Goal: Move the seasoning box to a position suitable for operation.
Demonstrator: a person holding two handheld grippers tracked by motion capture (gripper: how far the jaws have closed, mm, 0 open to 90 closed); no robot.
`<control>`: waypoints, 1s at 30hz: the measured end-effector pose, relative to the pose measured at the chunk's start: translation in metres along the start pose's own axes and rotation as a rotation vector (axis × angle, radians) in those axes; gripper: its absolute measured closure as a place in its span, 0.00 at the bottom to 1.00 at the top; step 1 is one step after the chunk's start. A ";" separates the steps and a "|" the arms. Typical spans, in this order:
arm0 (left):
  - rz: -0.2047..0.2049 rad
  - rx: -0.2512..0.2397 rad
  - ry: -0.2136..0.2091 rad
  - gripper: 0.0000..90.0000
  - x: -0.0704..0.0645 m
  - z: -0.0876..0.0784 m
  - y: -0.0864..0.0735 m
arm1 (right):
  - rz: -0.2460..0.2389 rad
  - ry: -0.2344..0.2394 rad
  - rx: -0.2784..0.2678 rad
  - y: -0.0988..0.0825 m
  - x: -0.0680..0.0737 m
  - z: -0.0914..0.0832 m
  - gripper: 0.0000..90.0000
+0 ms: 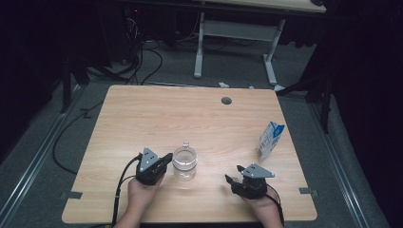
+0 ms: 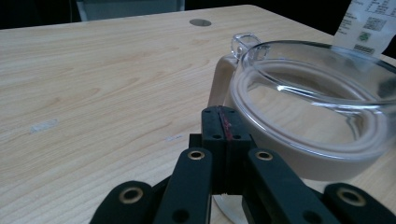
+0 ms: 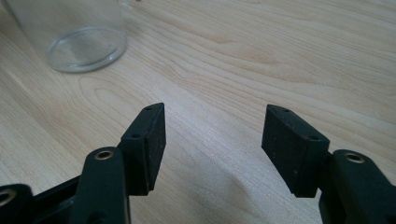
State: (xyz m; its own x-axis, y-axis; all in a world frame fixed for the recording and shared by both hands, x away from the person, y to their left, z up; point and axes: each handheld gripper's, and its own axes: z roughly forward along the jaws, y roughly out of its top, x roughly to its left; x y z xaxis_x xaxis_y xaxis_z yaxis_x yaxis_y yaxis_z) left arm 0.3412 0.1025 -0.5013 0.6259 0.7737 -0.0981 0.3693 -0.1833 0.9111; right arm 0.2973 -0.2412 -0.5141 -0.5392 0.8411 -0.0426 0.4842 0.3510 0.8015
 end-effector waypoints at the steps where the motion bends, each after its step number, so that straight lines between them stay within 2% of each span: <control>1: -0.002 -0.002 -0.003 1.00 -0.001 -0.001 0.000 | 0.000 0.000 -0.001 0.000 0.000 0.000 0.44; 5: -0.003 -0.004 -0.013 1.00 -0.006 -0.005 -0.002 | 0.000 0.002 -0.002 0.000 0.000 0.000 0.44; 21: 0.035 0.009 -0.042 1.00 -0.029 -0.012 -0.006 | 0.003 0.014 -0.015 0.002 0.001 -0.002 0.45; 30: 0.041 0.003 -0.073 1.00 -0.039 -0.011 -0.007 | 0.003 0.018 -0.014 0.002 0.002 -0.001 0.45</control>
State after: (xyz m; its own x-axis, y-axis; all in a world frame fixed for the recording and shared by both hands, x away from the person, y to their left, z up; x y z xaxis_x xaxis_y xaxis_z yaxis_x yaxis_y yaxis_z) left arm 0.3064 0.0800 -0.4992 0.6892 0.7190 -0.0902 0.3443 -0.2154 0.9138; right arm 0.2964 -0.2396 -0.5118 -0.5502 0.8345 -0.0289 0.4767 0.3424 0.8097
